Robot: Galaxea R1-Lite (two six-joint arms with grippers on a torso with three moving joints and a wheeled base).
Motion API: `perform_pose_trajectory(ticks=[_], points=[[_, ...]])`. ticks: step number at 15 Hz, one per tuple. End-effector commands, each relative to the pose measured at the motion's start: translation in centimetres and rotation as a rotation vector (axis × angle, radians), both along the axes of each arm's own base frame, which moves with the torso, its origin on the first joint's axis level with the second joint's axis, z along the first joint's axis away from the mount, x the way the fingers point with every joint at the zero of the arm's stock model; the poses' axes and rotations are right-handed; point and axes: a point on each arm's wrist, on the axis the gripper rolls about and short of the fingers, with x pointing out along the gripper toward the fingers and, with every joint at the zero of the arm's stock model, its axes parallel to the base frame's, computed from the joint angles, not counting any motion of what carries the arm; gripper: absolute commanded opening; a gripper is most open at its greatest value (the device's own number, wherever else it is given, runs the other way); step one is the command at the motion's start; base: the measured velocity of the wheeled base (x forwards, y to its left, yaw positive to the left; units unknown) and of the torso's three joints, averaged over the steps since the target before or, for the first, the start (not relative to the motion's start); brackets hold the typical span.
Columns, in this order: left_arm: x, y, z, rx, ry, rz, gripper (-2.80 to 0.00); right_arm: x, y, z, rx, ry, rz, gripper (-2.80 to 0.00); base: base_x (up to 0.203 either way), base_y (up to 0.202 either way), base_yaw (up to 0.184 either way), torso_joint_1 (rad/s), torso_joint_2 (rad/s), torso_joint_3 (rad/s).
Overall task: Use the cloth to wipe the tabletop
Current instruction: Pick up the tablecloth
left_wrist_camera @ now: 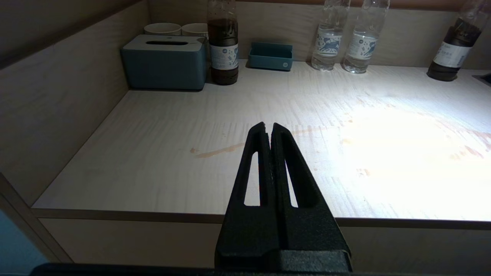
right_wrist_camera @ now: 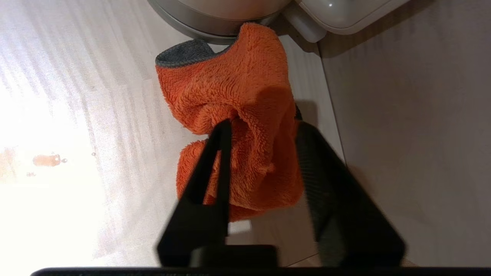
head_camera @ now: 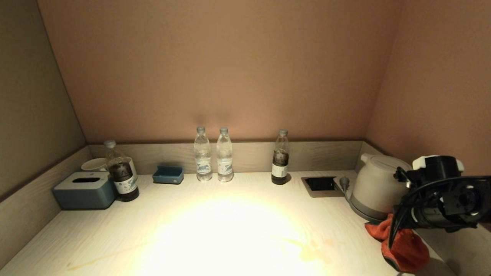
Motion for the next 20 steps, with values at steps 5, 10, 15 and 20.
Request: perform_pose_trajectory(ticks=[5, 10, 15, 20], points=[[0.0, 0.0, 0.0, -0.001, 0.000, 0.000, -2.80, -1.2, 0.4, -0.8, 0.011, 0.039, 0.016, 0.00, 0.000, 0.000, 0.000, 0.000, 0.00, 0.000], [0.0, 0.0, 0.0, -0.001, 0.000, 0.000, -2.80, 0.0, 0.1, -3.2, 0.046, 0.084, 0.034, 0.00, 0.000, 0.000, 0.000, 0.000, 0.00, 0.000], [0.0, 0.0, 0.0, -0.001, 0.000, 0.000, -2.80, 1.4, -0.7, -6.0, 0.046, 0.090, 0.013, 0.00, 0.000, 0.000, 0.000, 0.000, 0.00, 0.000], [0.0, 0.0, 0.0, -0.001, 0.000, 0.000, -2.80, 1.8, -1.7, -6.8, 0.044, 0.085, -0.010, 0.00, 0.000, 0.000, 0.000, 0.000, 0.00, 0.000]])
